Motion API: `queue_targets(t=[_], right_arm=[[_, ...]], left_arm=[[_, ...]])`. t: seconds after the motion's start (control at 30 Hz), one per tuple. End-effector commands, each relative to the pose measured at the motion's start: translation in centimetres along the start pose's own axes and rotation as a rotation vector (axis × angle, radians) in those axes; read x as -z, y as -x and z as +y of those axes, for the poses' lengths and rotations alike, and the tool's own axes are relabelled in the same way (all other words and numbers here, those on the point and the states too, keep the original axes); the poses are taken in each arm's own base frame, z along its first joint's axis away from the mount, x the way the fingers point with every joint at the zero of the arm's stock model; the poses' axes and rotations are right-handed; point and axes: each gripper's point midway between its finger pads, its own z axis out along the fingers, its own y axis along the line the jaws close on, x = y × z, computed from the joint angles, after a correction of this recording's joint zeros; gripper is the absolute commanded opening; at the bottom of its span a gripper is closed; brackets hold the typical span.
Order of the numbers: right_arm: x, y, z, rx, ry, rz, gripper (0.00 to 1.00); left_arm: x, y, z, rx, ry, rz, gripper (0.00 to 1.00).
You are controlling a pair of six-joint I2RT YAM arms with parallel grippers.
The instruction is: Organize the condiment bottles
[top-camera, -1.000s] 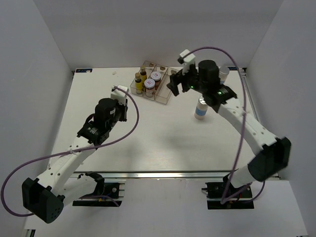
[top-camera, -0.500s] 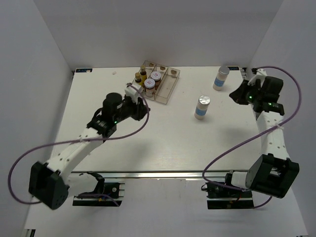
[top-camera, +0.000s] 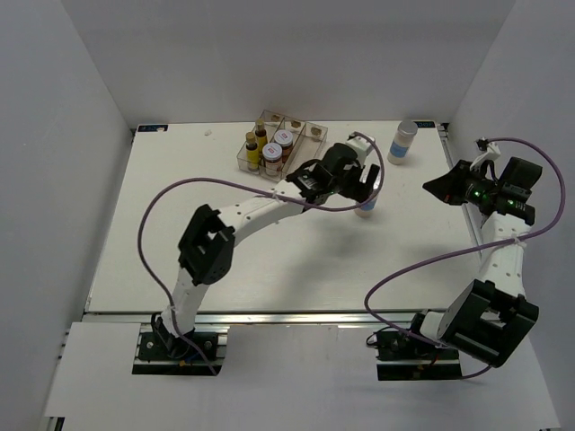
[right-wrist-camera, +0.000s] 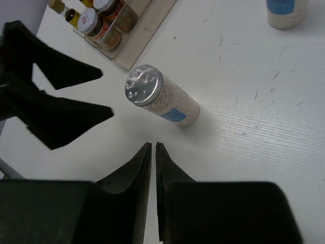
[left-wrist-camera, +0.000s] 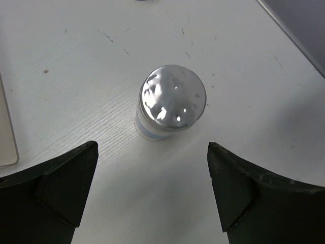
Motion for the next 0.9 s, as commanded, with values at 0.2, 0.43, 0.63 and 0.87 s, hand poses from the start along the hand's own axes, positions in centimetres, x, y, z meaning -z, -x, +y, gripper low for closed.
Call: queue_targets(t=[0.2,0.43,0.63,0.87], right_arm=[[0.3,-0.9,1.2,-0.007,0.125,0.020,0.14],[0.5,-0.7,1.7,-0.002,0.145,0.015,0.15],[0.5,-0.8,1.9,0.000,0.155,0.013,0.15],[0.6,-0.8,2.0,0.002,0.161,0.013,0.15]], left_arm=[[-4.2,0.5,-2.1,-0.073,0.105,-0.006,0.98],[-6.7,0.0,-2.4,-0.067,0.097,-0.035,0.98],[-7.2,0.3,-1.0,-0.057,0.175,-0.083,0.88],[-7.0,1.2,-1.1,-0.050,0.168,-0.121,0.51]])
